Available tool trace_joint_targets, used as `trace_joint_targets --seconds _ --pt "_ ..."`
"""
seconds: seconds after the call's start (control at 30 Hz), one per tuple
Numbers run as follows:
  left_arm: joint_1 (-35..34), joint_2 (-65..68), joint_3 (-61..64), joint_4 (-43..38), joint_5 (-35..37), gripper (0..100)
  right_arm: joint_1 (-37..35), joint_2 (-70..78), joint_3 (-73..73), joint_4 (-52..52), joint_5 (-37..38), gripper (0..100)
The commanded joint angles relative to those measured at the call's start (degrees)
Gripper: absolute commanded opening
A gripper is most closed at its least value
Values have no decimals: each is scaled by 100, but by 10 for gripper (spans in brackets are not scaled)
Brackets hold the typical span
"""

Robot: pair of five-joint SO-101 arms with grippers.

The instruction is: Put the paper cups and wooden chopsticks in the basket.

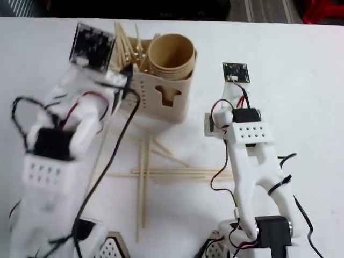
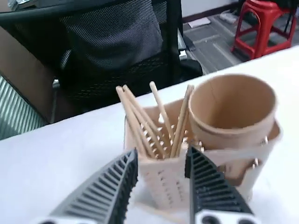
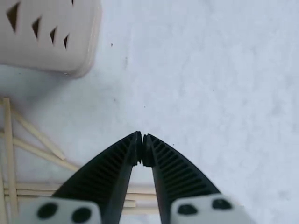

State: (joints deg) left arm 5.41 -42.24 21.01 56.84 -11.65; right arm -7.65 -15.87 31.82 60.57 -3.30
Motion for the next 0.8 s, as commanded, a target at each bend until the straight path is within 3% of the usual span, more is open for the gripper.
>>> trace_joint_targets --seconds 0.0,0.23,0.43,0.6,0.77 --pt "-426 -778 -255 642 -105 177 31 -295 -70 -40 0 18" --pt "-1367 -1947 914 879 -105 177 -295 -1297 -88 681 0 18" --pt "-1947 -2853 2804 273 -88 177 -1736 -2062 -193 1393 141 18" --pt "-2387 -3582 4229 -237 176 177 -2958 -1525 -976 1947 44 70" --pt "-2659 -4268 5380 -589 158 179 -3653 -365 -1530 1982 -941 149"
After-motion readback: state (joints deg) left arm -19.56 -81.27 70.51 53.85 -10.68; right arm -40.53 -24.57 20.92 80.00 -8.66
